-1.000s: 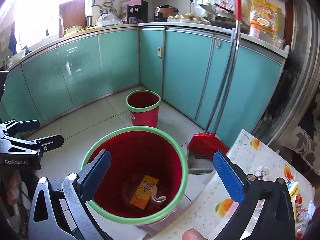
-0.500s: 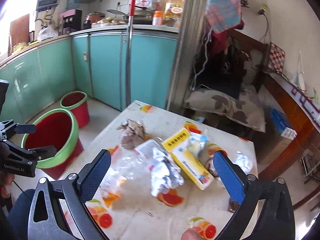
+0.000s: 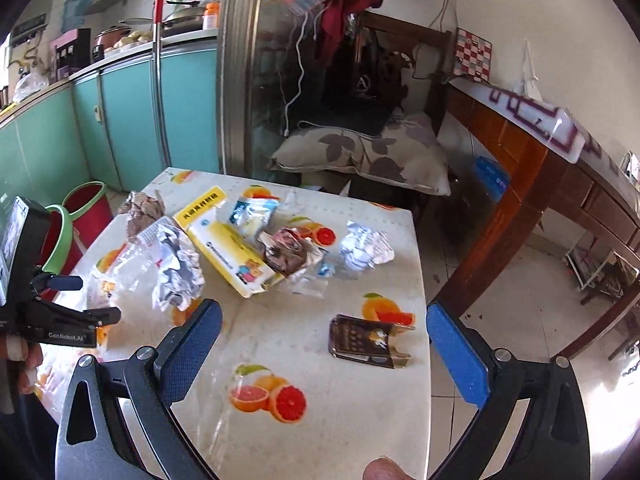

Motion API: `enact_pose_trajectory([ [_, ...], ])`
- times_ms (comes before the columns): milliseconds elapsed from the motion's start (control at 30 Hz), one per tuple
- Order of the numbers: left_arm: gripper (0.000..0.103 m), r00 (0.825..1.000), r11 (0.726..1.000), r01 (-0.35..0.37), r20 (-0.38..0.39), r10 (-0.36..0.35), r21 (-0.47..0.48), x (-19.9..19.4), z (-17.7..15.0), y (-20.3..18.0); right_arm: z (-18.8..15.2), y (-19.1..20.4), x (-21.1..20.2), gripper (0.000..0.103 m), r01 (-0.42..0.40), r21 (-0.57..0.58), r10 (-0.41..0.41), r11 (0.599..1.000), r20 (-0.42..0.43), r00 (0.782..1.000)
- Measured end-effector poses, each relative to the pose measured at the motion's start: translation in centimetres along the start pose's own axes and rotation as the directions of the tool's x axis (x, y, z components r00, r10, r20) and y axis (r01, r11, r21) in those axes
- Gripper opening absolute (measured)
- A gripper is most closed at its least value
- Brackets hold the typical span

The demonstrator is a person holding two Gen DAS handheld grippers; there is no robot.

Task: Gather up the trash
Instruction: 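Grasp the white wrapper with the left gripper while the right gripper grasps the cigarette box, then carry the wrapper and cigarette box over the red bucket and release both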

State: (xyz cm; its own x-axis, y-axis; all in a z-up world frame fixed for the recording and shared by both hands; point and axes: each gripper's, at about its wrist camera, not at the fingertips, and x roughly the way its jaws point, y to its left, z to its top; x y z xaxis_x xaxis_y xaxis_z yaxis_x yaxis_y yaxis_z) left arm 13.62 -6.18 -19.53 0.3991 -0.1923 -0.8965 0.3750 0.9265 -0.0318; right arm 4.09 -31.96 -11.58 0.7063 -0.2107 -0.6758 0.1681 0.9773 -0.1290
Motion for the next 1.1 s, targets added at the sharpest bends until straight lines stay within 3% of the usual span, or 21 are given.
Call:
enact_pose_trajectory([
  [67, 0.035, 1.000, 1.000, -0.009, -0.026, 0.009, 0.003, 0.6, -0.1, 0.1, -0.8, -1.4, 0.9, 0.103, 0.004, 0.014, -0.004, 1.000, -0.024, 1.000],
  [133, 0.028, 1.000, 1.000, 0.003, -0.030, -0.003, 0.003, 0.6, -0.3, 0.2, -1.5, -2.7, 2.0, 0.103, 0.003, 0.025, -0.002, 1.000, -0.047, 0.999],
  [167, 0.019, 1.000, 1.000, 0.005, -0.028, -0.005, 0.005, 0.6, -0.3, 0.0, -1.8, -3.0, 2.7, 0.103, 0.003, 0.029, -0.001, 1.000, -0.064, 0.998],
  [500, 0.018, 1.000, 1.000, -0.019, 0.011, 0.019, 0.012, -1.2, -0.6, 0.2, -3.5, -5.0, 12.1, 0.103, 0.010, 0.040, -0.001, 0.999, -0.214, 0.977],
  [600, 0.018, 1.000, 1.000, -0.025, 0.018, 0.025, 0.012, -1.8, -0.6, 0.7, -3.8, -5.0, 14.6, 0.103, 0.042, 0.032, -0.033, 0.999, -0.247, 0.968],
  [867, 0.018, 0.999, 0.999, -0.033, 0.038, 0.034, -0.009, -2.7, -0.5, 1.6, -4.4, -5.2, 16.8, 0.101, 0.016, 0.076, 0.005, 0.997, -0.281, 0.960],
  [967, 0.018, 0.999, 0.999, -0.030, 0.041, 0.031, -0.014, -2.8, -0.3, 1.5, -4.6, -5.2, 16.8, 0.077, 0.008, 0.090, 0.017, 0.996, -0.276, 0.961],
  [1100, 0.018, 0.998, 1.000, -0.026, 0.051, 0.027, -0.015, -3.1, -0.4, 1.4, -4.5, -5.2, 16.3, 0.077, 0.032, 0.088, -0.006, 0.996, -0.278, 0.961],
])
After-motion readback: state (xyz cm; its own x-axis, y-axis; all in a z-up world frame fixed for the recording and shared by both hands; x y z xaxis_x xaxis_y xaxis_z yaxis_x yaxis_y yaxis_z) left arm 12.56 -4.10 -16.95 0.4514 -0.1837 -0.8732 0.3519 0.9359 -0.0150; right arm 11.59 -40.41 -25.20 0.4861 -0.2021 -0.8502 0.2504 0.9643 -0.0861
